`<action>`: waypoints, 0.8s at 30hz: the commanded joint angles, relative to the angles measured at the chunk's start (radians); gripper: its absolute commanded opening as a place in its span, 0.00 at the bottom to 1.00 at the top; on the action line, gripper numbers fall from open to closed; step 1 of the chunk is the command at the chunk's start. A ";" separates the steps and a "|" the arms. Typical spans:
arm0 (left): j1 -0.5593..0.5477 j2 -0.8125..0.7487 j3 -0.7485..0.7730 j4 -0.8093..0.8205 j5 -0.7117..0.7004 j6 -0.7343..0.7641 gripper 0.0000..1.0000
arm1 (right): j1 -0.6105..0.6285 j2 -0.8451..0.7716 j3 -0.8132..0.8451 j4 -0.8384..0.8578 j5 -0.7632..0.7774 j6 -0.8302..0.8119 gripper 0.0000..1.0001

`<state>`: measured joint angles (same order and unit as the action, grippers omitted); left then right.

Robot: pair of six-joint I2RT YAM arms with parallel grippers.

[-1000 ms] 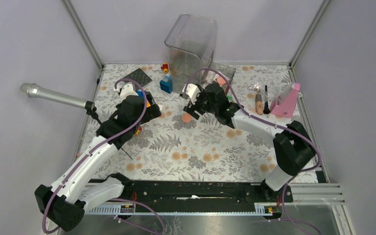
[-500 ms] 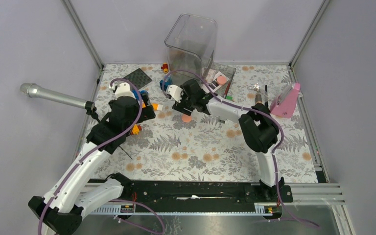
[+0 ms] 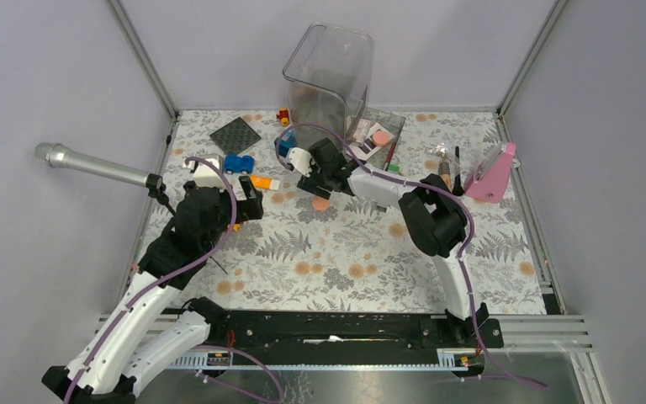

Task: Organize the makeup
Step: Pick up the makeup from the center of the board.

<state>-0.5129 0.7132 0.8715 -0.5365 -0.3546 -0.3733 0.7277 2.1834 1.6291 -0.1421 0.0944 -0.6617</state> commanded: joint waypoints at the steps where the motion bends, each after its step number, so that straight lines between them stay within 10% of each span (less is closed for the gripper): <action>1: 0.005 -0.026 -0.044 0.098 0.031 0.027 0.99 | 0.008 0.008 0.046 0.017 0.054 -0.012 0.80; 24: 0.005 -0.117 -0.086 0.136 -0.026 0.064 0.99 | 0.008 0.076 0.110 -0.028 0.032 0.046 0.83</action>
<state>-0.5129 0.6170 0.7929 -0.4706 -0.3565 -0.3351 0.7277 2.2494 1.6878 -0.1680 0.1230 -0.6540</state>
